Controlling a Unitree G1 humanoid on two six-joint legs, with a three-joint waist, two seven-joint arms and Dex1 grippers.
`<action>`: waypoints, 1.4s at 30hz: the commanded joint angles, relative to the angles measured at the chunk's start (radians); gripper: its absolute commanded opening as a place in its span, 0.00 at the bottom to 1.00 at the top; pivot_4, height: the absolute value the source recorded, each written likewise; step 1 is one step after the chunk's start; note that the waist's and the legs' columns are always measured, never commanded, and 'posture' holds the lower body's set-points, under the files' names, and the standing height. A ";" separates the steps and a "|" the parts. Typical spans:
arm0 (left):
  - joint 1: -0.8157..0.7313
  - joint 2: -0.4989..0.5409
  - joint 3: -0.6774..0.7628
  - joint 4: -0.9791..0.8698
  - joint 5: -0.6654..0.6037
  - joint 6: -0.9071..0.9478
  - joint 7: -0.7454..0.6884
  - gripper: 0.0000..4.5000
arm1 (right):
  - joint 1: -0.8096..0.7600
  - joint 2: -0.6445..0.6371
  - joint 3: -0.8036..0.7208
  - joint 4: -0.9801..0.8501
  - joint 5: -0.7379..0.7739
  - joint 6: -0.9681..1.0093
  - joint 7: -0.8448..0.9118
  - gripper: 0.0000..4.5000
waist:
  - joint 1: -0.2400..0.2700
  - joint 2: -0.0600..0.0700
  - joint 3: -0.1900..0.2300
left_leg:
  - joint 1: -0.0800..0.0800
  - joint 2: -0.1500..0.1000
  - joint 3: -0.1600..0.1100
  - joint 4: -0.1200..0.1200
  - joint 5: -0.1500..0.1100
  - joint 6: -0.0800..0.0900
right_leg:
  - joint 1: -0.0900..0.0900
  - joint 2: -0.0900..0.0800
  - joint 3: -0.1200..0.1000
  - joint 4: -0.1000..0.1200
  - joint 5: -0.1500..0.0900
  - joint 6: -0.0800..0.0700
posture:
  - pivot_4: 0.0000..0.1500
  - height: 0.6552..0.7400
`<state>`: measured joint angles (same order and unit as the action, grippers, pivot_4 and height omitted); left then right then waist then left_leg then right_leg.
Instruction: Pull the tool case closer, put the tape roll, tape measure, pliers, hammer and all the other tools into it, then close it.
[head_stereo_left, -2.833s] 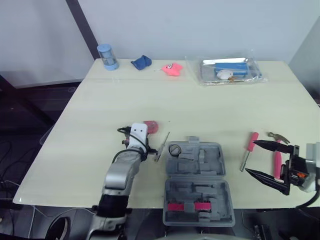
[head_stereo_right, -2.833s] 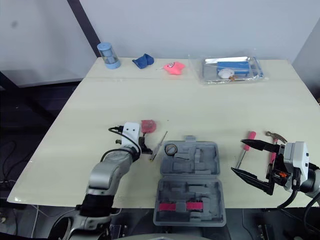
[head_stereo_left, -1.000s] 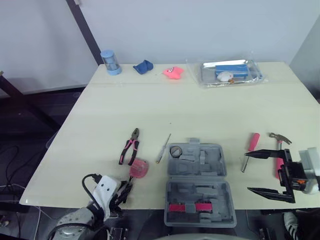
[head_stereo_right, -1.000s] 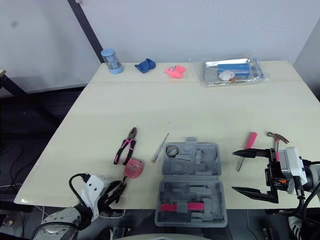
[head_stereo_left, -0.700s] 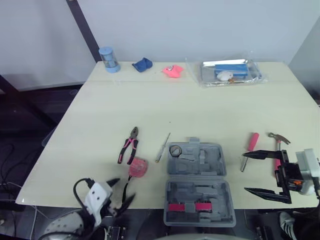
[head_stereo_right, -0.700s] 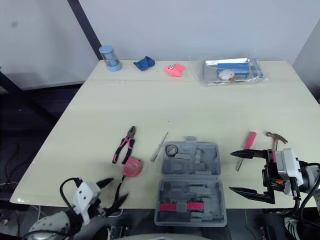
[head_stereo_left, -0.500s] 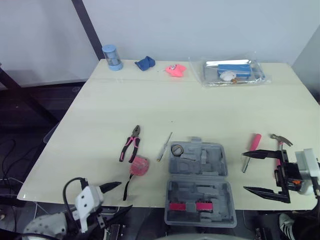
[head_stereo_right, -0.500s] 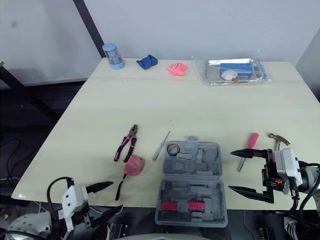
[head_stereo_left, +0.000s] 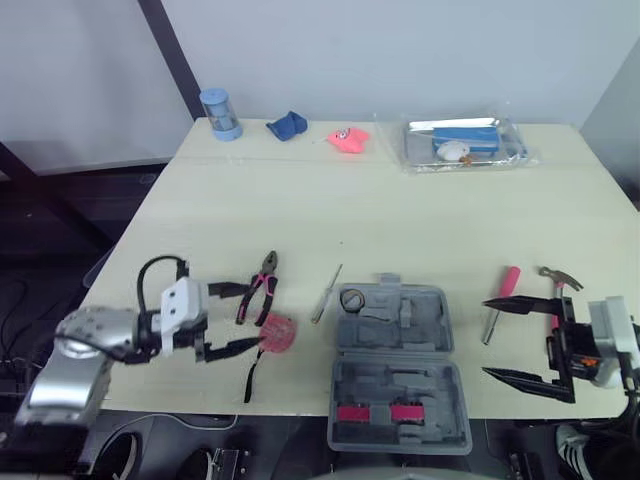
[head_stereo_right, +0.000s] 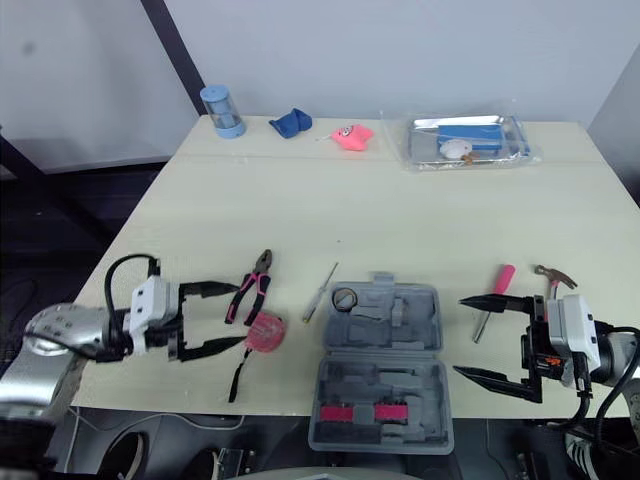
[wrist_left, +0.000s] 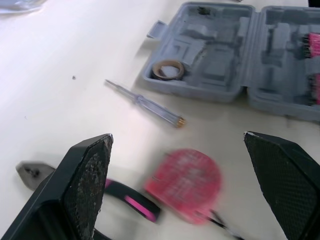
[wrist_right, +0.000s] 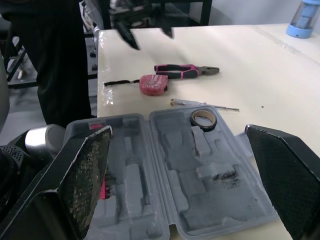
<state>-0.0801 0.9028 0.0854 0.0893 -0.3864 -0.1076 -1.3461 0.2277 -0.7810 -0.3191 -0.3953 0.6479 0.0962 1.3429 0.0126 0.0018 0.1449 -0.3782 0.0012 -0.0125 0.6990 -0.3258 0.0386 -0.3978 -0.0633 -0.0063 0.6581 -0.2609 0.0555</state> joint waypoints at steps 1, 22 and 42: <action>-0.063 0.018 -0.067 0.069 0.033 -0.053 -0.132 1.00 | -0.006 -0.007 -0.015 -0.031 0.015 -0.009 -0.006 1.00 | -0.004 0.000 0.000 | 0.000 0.000 0.001 0.000 0.000 0.000 | 0.000 0.001 0.001 0.000 0.000 0.000 | 1.00 1.00; -0.440 -0.098 -0.353 0.621 0.284 -0.493 -0.266 1.00 | -0.017 -0.013 -0.017 -0.054 0.021 0.007 -0.031 1.00 | 0.000 -0.002 0.002 | 0.000 0.000 0.001 0.003 0.000 0.000 | -0.001 0.002 0.001 0.002 0.000 0.001 | 1.00 1.00; -0.467 -0.041 -0.504 0.662 0.160 -0.498 -0.268 1.00 | -0.010 -0.019 -0.019 -0.061 0.027 0.008 -0.039 1.00 | -0.001 -0.002 0.002 | 0.000 0.001 0.001 0.003 0.000 0.000 | -0.001 0.003 0.002 0.004 0.000 0.000 | 1.00 1.00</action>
<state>-0.5398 0.8415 -0.4046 0.7646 -0.1836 -0.6152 -1.5597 0.2189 -0.7891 -0.3205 -0.4242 0.6588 0.1078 1.3037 0.0119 -0.0005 0.1468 -0.3779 0.0020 -0.0113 0.7019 -0.3258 0.0390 -0.3984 -0.0606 -0.0046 0.6620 -0.2609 0.0560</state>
